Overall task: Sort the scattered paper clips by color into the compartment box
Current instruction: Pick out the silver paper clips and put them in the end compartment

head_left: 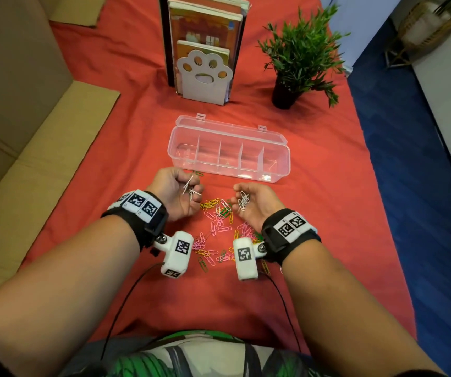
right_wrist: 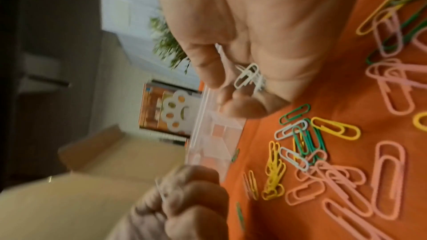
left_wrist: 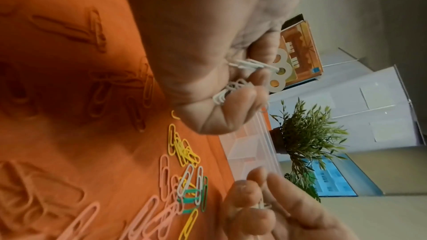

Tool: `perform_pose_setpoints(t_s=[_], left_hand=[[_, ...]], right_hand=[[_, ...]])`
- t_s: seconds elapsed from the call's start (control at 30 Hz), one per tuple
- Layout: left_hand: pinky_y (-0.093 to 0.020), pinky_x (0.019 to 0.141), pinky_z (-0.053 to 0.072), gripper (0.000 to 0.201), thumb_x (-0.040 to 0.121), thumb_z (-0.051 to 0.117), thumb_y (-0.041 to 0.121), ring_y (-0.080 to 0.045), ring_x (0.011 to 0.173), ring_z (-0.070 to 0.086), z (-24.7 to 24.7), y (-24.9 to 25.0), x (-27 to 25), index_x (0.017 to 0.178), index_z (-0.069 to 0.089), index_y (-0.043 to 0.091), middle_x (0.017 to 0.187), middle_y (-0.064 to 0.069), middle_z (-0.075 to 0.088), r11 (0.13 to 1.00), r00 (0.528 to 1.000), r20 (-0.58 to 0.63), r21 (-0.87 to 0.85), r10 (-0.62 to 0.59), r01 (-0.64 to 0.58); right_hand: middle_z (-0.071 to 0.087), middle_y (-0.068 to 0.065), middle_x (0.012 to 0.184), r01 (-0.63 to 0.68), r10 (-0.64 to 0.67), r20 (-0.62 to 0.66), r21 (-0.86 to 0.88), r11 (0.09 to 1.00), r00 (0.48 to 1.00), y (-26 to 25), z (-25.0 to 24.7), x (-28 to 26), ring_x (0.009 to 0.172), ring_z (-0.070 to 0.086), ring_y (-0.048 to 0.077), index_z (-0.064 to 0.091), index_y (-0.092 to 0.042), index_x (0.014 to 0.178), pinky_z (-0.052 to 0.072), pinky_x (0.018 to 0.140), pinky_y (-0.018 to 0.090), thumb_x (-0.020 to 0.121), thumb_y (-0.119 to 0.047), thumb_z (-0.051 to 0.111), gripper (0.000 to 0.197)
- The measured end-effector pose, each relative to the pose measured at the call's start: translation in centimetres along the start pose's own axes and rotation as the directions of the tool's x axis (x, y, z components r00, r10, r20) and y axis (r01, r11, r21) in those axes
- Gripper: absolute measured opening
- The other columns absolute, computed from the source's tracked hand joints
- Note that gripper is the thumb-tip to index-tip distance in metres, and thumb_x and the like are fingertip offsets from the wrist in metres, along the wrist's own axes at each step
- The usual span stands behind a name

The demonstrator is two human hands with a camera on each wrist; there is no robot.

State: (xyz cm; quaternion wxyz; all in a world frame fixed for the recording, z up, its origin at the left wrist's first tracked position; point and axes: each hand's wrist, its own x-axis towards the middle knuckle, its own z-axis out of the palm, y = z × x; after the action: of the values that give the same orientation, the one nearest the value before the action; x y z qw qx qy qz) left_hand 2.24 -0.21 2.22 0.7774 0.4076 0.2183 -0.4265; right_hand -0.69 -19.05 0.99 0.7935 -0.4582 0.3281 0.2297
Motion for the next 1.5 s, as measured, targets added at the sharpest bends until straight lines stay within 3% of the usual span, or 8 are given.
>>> perform_pose_setpoints(t_s=[0.1,0.17,0.37,0.73,0.9,1.07,1.2,1.5], left_hand=[[-0.017,0.049,0.034,0.006,0.052,0.040,0.023,-0.014,0.044,0.040,-0.1,-0.7,0.0,0.052,0.041,0.016,0.051,0.002,0.038,0.999,1.000,0.024,-0.045,-0.016,0.017],[-0.016,0.047,0.035,0.006,0.053,0.040,0.021,-0.014,0.042,0.040,-0.2,-1.1,0.1,0.051,0.043,0.016,0.049,0.002,0.037,0.999,1.000,0.007,-0.041,-0.018,0.018],[-0.012,0.038,0.033,0.013,0.053,0.035,0.006,-0.011,0.034,0.038,-0.5,-1.8,0.5,0.062,0.043,0.012,0.048,-0.001,0.042,0.995,0.989,-0.128,0.082,0.072,-0.062],[-0.013,0.041,0.037,0.005,0.053,0.041,0.020,-0.013,0.038,0.042,-0.3,-1.7,0.4,0.053,0.041,0.015,0.046,0.001,0.037,0.997,0.988,-0.144,0.059,0.062,-0.054],[-0.013,0.039,0.038,0.009,0.065,0.044,0.014,-0.013,0.038,0.045,-0.3,-2.0,0.3,0.057,0.046,0.012,0.051,-0.001,0.046,0.996,0.969,-0.236,0.077,0.070,-0.053],[-0.013,0.036,0.040,0.016,0.083,0.039,0.007,-0.008,0.035,0.048,-0.5,-2.1,0.3,0.072,0.050,0.012,0.053,-0.002,0.060,0.970,0.946,-0.309,0.240,0.099,-0.023],[-0.014,0.040,0.045,0.017,0.089,0.037,0.006,-0.010,0.052,0.051,-0.3,-2.1,0.1,0.085,0.051,0.013,0.066,-0.002,0.053,0.942,0.943,-0.306,0.334,0.131,-0.023],[-0.013,0.040,0.048,0.021,0.091,0.043,-0.006,-0.002,0.040,0.058,0.8,-2.5,0.7,0.082,0.052,0.012,0.076,-0.005,0.058,0.860,0.952,-0.244,0.508,0.186,-0.038]], right_hand=[[0.051,0.000,0.067,0.071,-0.140,-0.083,-0.557,0.828,0.987,0.5,1.0,1.4,0.053,0.042,0.012,0.056,-0.015,0.073,0.032,0.043,0.019,0.085,-0.007,0.053,0.015],[0.062,0.003,0.081,0.098,-0.315,-0.029,-0.919,0.382,0.949,1.0,1.5,2.1,0.070,0.057,0.020,0.059,-0.018,0.072,0.042,0.060,0.023,0.082,-0.010,0.054,0.014],[0.047,0.015,0.120,0.084,-0.417,0.190,-0.963,-0.258,0.889,2.9,2.0,2.2,0.104,0.057,0.033,0.050,-0.003,0.113,0.048,0.085,0.037,0.085,-0.013,0.053,0.030],[0.047,0.001,0.064,0.090,-0.090,0.014,-0.323,0.942,0.996,0.7,0.1,0.2,0.047,0.038,0.008,0.049,-0.015,0.085,0.026,0.037,0.017,0.091,0.003,0.039,0.021],[0.044,0.004,0.065,0.046,-0.087,-0.068,-0.459,0.887,0.994,1.4,0.8,0.5,0.049,0.038,0.013,0.050,-0.011,0.079,0.031,0.041,0.020,0.086,-0.005,0.048,0.010],[0.057,0.013,0.108,0.017,-0.406,0.012,-1.000,0.009,0.914,3.0,2.3,1.1,0.099,0.059,0.031,0.056,-0.008,0.101,0.049,0.083,0.034,0.085,-0.023,0.054,0.022],[0.047,0.014,0.121,0.036,-0.426,0.117,-0.980,-0.194,0.897,4.3,3.0,1.4,0.109,0.056,0.033,0.050,-0.004,0.116,0.048,0.089,0.039,0.082,-0.013,0.055,0.035],[0.049,-0.002,0.065,0.194,-0.239,-0.057,-0.419,0.887,0.969,0.3,-0.8,0.1,0.044,0.038,0.007,0.049,-0.016,0.072,0.024,0.032,0.015,0.081,0.009,0.049,0.026]])
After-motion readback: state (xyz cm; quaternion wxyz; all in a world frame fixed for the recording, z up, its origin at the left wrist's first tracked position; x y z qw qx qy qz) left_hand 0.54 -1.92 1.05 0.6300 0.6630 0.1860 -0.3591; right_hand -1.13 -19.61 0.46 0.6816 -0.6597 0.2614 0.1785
